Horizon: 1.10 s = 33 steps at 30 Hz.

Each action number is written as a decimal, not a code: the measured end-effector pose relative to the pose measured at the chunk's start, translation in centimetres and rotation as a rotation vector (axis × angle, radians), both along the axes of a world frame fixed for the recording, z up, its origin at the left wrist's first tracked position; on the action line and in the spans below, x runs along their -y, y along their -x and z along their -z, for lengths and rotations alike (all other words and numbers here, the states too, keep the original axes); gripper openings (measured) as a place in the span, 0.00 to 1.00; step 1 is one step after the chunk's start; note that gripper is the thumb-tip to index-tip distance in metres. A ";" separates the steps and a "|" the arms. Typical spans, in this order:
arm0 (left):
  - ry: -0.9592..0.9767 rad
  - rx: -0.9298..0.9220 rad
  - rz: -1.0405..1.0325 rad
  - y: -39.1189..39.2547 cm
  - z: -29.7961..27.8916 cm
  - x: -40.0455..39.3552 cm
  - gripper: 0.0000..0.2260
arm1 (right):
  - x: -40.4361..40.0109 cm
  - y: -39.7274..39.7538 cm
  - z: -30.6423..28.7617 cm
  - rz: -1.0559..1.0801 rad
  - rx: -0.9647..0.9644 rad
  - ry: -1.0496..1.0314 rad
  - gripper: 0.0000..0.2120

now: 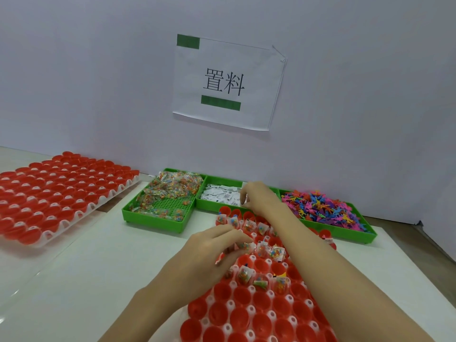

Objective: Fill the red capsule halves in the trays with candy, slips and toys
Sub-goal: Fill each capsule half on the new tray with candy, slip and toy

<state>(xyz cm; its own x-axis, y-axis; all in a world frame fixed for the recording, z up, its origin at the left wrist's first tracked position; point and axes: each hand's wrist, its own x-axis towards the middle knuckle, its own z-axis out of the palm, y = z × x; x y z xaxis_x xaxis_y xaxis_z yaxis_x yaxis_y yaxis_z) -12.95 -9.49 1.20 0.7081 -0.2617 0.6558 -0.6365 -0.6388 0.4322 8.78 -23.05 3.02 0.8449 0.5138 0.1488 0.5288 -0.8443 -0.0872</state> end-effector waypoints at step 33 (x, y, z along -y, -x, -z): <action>0.723 -0.436 0.069 0.8 -0.2 1.9 0.14 | 11.4 19.3 -2.1 0.103 -0.264 -1.125 0.03</action>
